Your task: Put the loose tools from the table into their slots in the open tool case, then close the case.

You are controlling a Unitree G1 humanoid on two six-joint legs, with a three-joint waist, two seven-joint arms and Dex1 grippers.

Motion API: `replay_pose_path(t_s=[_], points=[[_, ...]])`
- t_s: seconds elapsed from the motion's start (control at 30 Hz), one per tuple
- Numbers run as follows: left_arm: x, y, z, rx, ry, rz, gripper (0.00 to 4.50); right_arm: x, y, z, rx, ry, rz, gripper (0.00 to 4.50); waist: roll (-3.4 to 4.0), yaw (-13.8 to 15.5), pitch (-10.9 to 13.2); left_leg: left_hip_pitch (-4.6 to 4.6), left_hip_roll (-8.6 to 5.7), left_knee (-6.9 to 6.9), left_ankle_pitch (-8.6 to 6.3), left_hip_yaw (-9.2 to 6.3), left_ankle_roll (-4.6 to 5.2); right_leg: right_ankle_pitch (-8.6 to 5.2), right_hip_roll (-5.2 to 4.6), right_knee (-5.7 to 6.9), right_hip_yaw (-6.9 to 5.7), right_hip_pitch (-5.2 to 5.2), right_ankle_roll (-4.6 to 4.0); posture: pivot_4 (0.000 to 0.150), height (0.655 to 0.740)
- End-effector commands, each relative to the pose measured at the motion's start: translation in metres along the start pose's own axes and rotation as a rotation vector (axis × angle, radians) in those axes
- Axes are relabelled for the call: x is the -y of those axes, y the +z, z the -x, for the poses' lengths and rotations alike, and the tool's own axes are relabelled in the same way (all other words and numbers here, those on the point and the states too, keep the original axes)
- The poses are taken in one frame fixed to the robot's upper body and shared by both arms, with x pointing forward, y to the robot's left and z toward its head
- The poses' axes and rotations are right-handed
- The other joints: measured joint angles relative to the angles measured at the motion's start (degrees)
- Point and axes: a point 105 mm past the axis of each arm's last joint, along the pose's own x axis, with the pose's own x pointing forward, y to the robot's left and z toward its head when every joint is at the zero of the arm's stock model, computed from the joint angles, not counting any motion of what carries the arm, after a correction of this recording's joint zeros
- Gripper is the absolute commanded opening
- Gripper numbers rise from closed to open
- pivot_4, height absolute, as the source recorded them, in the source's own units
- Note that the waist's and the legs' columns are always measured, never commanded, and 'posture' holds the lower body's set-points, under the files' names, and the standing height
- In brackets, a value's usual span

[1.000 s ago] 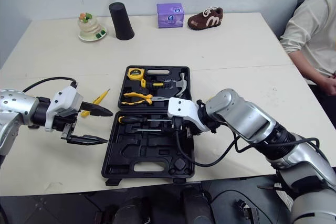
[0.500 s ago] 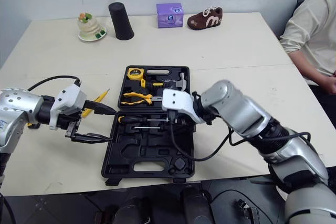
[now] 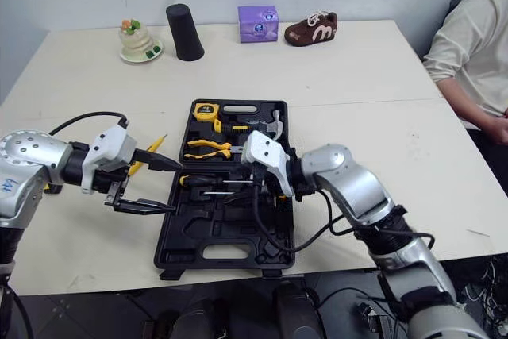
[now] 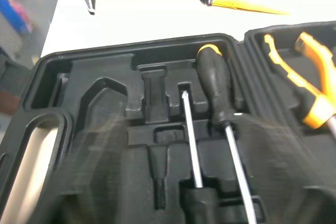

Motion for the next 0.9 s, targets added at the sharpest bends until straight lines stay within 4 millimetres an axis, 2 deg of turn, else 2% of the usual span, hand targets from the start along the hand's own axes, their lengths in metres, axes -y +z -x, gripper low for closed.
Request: replay_pose_path(t_s=[0.03, 0.1, 0.13, 0.17, 0.23, 0.4, 0.5, 0.6, 0.7, 0.77, 0.8, 0.87, 0.9], points=[[-0.001, 0.009, 0.000, 0.003, 0.004, -0.045, 4.50, 0.008, 0.003, 0.001, 0.045, -0.046, 0.031, 1.20, 0.00, -0.1, 0.0, 0.00, 0.01, 0.02, 0.00, 0.00, 0.00, 0.00, 0.00, 0.01, 0.01, 0.00, 0.00, 0.150, 0.7386], [-0.001, 0.009, 0.000, 0.003, 0.003, -0.047, 4.50, 0.010, -0.004, -0.002, 0.029, -0.054, 0.014, 0.25, 0.00, -0.1, 0.0, 0.01, 0.04, 0.04, 0.00, -0.01, 0.00, 0.00, 0.00, 0.05, 0.00, 0.00, 0.00, 0.150, 0.7386], [-0.001, 0.010, -0.001, 0.003, 0.003, -0.048, 4.50, 0.010, -0.007, -0.003, 0.019, -0.055, 0.010, 0.11, 0.00, 0.0, 0.0, 0.02, 0.07, 0.04, 0.00, -0.02, -0.01, 0.00, 0.01, 0.06, -0.01, 0.00, 0.00, 0.150, 0.7386], [-0.001, 0.010, -0.001, 0.003, 0.003, -0.049, 4.50, 0.010, -0.009, -0.004, 0.013, -0.055, 0.009, 0.11, 0.00, 0.0, 0.0, 0.02, 0.07, 0.03, 0.01, -0.03, -0.01, 0.00, 0.02, 0.06, -0.01, 0.00, 0.00, 0.150, 0.7386], [-0.001, 0.010, -0.001, 0.003, 0.003, -0.050, 4.50, 0.011, -0.026, -0.006, -0.073, -0.065, 0.011, 0.11, 0.00, -0.1, 0.0, 0.02, 0.07, 0.03, 0.01, -0.03, -0.01, 0.00, 0.02, 0.05, -0.01, 0.00, 0.00, 0.150, 0.7386], [-0.003, 0.008, -0.004, 0.008, 0.009, -0.053, 4.50, 0.003, -0.078, -0.008, -0.317, -0.056, -0.047, 0.11, -0.03, 0.0, 0.0, 0.25, 0.08, 0.04, 0.01, -0.03, -0.01, 0.00, 0.01, 0.06, -0.01, 0.21, 0.00, 0.150, 0.7386], [-0.006, 0.008, -0.006, 0.016, 0.033, -0.054, 4.50, -0.005, -0.091, -0.009, -0.346, -0.033, -0.012, 0.11, -0.19, 0.1, -0.1, 1.21, 0.04, -0.21, -0.03, -0.03, -0.03, -0.03, 0.02, -0.27, -0.05, 1.22, -0.04, 0.150, 0.7386], [-0.007, 0.005, -0.005, 0.016, 0.048, -0.042, 4.50, -0.001, -0.075, -0.009, -0.243, -0.073, -0.038, 0.11, -0.52, 0.3, -0.3, 1.74, -0.02, -0.39, -0.05, -0.05, -0.04, -0.05, 0.03, -0.45, -0.13, 1.89, -0.06, 0.150, 0.7386], [-0.007, -0.002, 0.001, 0.048, 0.117, 0.017, 4.50, 0.005, -0.031, 0.005, -0.049, -0.119, 0.002, 0.11, -0.66, 0.6, -0.5, 2.00, -0.15, -0.72, -0.05, -0.11, -0.03, -0.07, -0.01, -0.57, -0.10, 2.06, -0.07, 0.150, 0.7386], [-0.006, -0.005, 0.005, 0.073, 0.166, 0.053, 4.50, 0.006, -0.015, 0.017, 0.013, -0.148, 0.010, 0.11, -0.67, 0.7, -0.4, 1.87, -0.13, -0.80, -0.05, -0.09, -0.03, -0.06, -0.11, -0.63, -0.06, 1.93, -0.07, 0.150, 0.7386], [-0.006, -0.011, 0.009, 0.098, 0.226, 0.082, 4.50, 0.009, -0.006, 0.029, 0.045, -0.184, 0.003, 0.11, -0.64, 0.7, -0.4, 1.81, -0.07, -0.80, -0.05, -0.08, -0.04, -0.06, -0.13, -0.65, -0.06, 1.88, -0.07, 0.150, 0.7386], [-0.006, -0.030, 0.030, 0.160, 0.445, 0.161, 4.50, 0.015, 0.007, 0.075, 0.091, -0.290, -0.006, 0.11, -0.40, 0.6, -0.3, 1.75, 0.03, -0.87, -0.05, -0.07, -0.05, -0.06, -0.15, -0.68, -0.03, 1.79, -0.07, 0.150, 0.7386], [-0.005, -0.037, 0.039, 0.174, 0.522, 0.191, 4.50, 0.015, 0.009, 0.090, 0.096, -0.321, -0.011, 0.11, -0.36, 0.6, -0.2, 1.73, 0.19, -0.94, -0.08, -0.05, -0.06, -0.06, -0.19, -0.78, 0.03, 1.78, -0.06, 0.150, 0.7386]])
